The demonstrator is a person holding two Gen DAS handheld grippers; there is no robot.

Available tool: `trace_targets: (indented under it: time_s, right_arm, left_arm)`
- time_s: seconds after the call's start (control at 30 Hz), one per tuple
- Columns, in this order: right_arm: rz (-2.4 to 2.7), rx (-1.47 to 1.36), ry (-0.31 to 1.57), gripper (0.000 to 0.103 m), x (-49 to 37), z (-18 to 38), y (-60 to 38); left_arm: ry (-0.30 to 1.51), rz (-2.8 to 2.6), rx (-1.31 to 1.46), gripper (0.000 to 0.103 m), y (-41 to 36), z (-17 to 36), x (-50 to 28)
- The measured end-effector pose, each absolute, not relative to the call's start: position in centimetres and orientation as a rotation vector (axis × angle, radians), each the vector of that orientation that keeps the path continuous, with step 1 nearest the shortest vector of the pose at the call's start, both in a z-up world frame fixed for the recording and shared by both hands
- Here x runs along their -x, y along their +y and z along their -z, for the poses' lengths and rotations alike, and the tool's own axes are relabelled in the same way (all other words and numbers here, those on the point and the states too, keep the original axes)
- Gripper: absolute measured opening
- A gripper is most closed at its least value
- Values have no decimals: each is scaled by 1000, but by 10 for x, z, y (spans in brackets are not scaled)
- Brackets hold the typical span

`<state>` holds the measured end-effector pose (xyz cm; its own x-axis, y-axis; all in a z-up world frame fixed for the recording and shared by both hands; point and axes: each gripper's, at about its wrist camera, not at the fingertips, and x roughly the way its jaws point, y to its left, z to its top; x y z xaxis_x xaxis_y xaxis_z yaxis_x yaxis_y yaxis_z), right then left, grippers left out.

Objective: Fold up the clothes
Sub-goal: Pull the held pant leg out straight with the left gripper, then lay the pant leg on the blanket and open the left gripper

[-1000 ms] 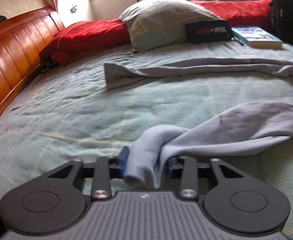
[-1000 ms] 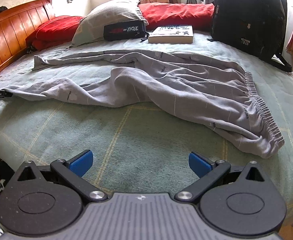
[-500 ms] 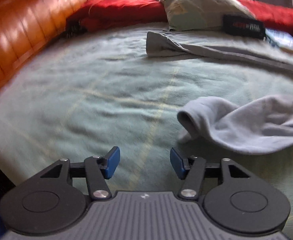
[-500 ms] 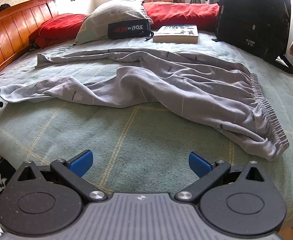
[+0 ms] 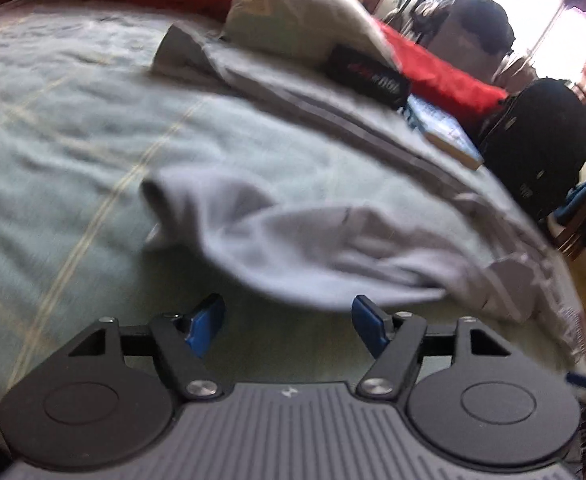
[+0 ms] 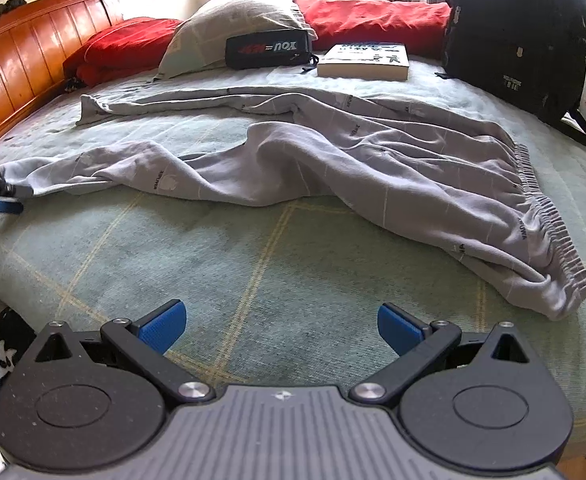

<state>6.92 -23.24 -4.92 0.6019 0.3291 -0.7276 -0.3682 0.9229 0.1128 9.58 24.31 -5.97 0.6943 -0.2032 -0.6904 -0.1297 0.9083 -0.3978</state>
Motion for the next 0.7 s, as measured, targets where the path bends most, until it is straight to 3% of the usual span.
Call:
trace_targets:
  time_s: [0.47, 0.53, 0.57, 0.6, 0.7]
  right_arm:
    - [-439, 65, 849, 103, -74, 44, -222]
    - [-446, 61, 854, 103, -75, 45, -220]
    - [-449, 61, 858, 103, -75, 46, -219]
    - [-447, 65, 861, 103, -75, 47, -218]
    - [-441, 72, 873, 103, -76, 50, -216]
  left_arm:
    - [652, -76, 721, 67, 305, 84, -115]
    - [625, -99, 742, 49, 313, 84, -113]
    - [628, -111, 738, 32, 315, 84, -113]
    - [630, -123, 733, 23, 318, 84, -114]
    - [598, -174, 652, 13, 316, 76, -110]
